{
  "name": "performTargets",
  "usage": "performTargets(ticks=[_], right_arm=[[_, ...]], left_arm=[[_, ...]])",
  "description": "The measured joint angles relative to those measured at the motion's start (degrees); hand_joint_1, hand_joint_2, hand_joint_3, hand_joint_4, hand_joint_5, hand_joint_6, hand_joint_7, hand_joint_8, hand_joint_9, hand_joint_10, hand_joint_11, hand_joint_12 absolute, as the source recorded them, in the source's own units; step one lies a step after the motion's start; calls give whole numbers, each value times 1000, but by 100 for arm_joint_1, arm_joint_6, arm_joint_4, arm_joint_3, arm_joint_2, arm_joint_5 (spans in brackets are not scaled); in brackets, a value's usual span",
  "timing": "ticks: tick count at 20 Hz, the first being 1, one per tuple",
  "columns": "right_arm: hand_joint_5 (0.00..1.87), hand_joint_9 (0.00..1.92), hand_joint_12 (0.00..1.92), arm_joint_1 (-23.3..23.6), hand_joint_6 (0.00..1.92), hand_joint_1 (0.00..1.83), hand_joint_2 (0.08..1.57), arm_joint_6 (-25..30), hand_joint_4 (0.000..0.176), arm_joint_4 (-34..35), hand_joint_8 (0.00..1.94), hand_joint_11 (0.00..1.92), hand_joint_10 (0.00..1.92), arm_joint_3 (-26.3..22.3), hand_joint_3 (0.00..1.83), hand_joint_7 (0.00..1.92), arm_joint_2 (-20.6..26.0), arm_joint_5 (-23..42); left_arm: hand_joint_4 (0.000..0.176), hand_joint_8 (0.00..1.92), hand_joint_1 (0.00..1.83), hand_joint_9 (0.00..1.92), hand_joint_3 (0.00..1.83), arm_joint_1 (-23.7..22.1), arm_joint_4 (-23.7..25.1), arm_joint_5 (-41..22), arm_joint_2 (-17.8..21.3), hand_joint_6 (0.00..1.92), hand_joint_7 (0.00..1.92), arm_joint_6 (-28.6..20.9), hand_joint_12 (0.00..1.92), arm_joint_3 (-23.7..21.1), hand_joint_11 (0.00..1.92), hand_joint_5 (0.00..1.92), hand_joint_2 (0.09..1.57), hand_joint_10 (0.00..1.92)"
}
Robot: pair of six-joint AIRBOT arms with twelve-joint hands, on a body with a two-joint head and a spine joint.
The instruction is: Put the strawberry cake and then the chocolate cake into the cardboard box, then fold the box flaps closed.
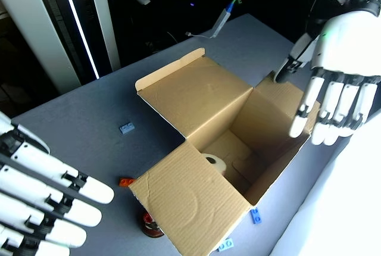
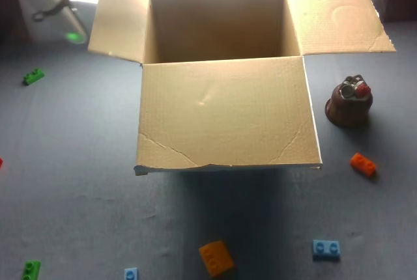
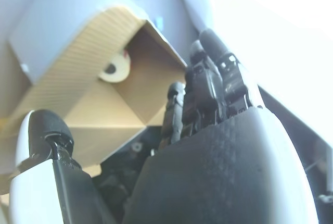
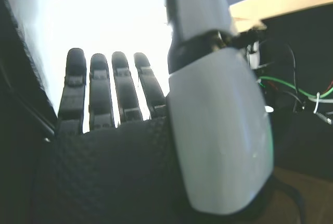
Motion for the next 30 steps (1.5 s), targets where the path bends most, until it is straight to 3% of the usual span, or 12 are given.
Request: performTargets(ticks=[3, 5, 7, 8, 12, 15, 17, 23, 25, 30], right_arm=[[74, 95, 195, -90, 6, 1175, 1028, -175, 0, -9, 3, 0, 9, 4, 4, 107, -39, -15], [88, 116, 276, -195, 8, 1179, 1023, -177, 0, 575, 6, 0, 14, 133, 0, 128, -131, -142], [75, 113, 259, -350, 8, 1159, 1025, -186, 0, 907, 4, 0, 9, 315, 0, 122, -245, -304], [65, 103, 216, -476, 3, 1158, 1029, -188, 0, 944, 2, 0, 4, 402, 1, 107, -334, -369], [116, 136, 352, -1121, 15, 1175, 1002, -240, 0, 1451, 7, 0, 11, 776, 0, 150, -774, -63], [102, 124, 310, -1624, 6, 1164, 1020, -1821, 0, 2804, 0, 0, 4, 859, 1, 123, -1005, 437], [70, 119, 353, -1784, 0, 1154, 1013, -2055, 0, 3126, 0, 0, 2, 883, 0, 69, -1121, 667], [89, 125, 474, -1982, 9, 1144, 1021, -2068, 0, 3768, 4, 0, 7, 1182, 0, 115, -1596, 750], [88, 128, 476, -2068, 7, 1140, 1021, -1980, 0, 3805, 2, 0, 6, 1397, 0, 113, -1895, 730], [81, 131, 499, -1969, 1, 1126, 1028, -1954, 0, 4098, 2, 0, 4, 1908, 2, 138, -2542, 433]], left_arm=[[102, 9, 696, 302, 0, 0, 20, -247, 146, 8, 128, -186, 1159, 166, 0, 60, 917, 11], [107, 3, 700, 288, 0, 0, 39, -350, 278, 1, 120, -273, 1155, 208, 0, 46, 916, 4], [100, 3, 685, 285, 0, 0, 68, -424, 428, 0, 121, -337, 1155, 210, 0, 44, 920, 2], [97, 0, 676, 283, 3, 0, 120, -468, 566, 0, 117, -422, 1150, 208, 0, 32, 928, 1], [96, 3, 648, 302, 8, 26, 162, -483, 901, 1, 116, -420, 1147, 109, 0, 17, 943, 9], [103, 1, 677, 308, 4, 304, 186, -466, 1237, 1, 130, -422, 1165, -284, 0, 24, 941, 5], [102, 2, 675, 301, 8, 535, 151, -448, 1502, 2, 131, -433, 1159, -713, 0, 26, 953, 2], [102, 4, 700, 324, 12, 1329, -225, -94, 2192, 3, 146, -452, 1191, -1733, 0, 32, 985, 6], [95, 8, 699, 333, 12, 1508, -404, -17, 2280, 5, 159, -450, 1191, -1832, 0, 40, 993, 9], [80, 0, 693, 314, 11, 1792, -1473, 72, 2319, 8, 149, -166, 1149, -1858, 0, 81, 1021, 0]])
